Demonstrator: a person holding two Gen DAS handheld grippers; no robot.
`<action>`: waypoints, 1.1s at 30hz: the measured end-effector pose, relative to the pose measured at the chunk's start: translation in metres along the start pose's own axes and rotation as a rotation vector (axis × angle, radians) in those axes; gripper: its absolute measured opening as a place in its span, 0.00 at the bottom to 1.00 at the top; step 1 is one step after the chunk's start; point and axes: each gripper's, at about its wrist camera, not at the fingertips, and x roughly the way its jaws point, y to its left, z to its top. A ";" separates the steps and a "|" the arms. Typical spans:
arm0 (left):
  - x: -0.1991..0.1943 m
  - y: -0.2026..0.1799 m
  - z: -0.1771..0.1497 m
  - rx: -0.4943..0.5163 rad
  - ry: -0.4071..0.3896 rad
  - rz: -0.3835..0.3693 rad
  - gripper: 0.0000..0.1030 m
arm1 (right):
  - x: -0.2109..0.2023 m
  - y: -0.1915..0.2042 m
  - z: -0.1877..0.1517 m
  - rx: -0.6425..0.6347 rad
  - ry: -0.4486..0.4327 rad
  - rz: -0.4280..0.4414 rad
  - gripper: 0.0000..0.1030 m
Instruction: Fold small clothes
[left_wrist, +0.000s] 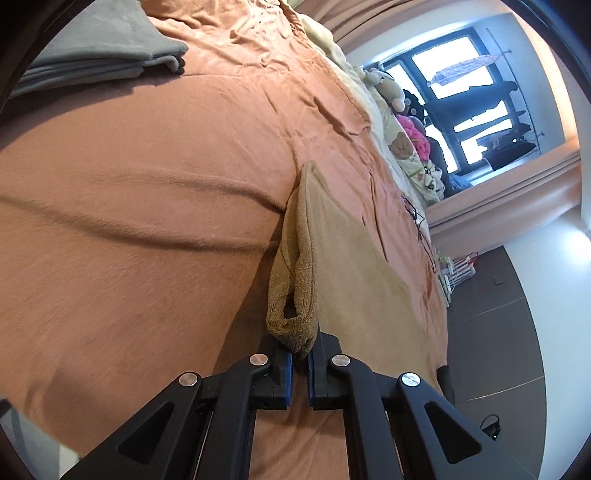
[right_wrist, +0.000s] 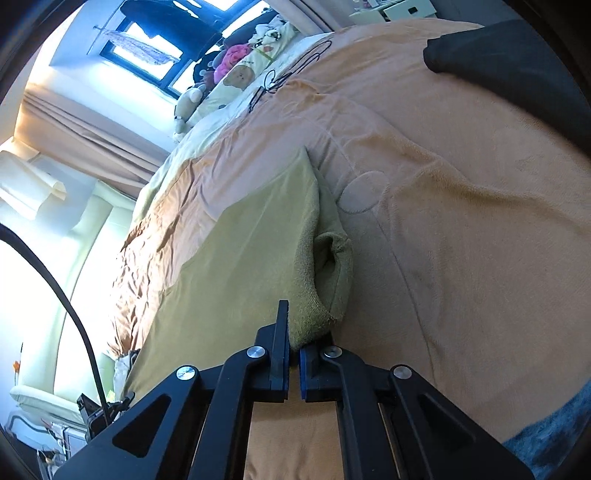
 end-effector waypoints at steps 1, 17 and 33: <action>-0.004 0.001 -0.002 -0.002 0.000 -0.003 0.05 | -0.001 0.000 -0.003 -0.002 0.006 -0.003 0.00; -0.043 0.028 -0.027 -0.026 -0.011 -0.025 0.05 | -0.028 0.000 -0.044 -0.019 0.067 -0.047 0.00; -0.043 0.057 -0.049 -0.114 0.008 -0.051 0.27 | -0.078 0.029 -0.063 -0.104 0.034 -0.148 0.02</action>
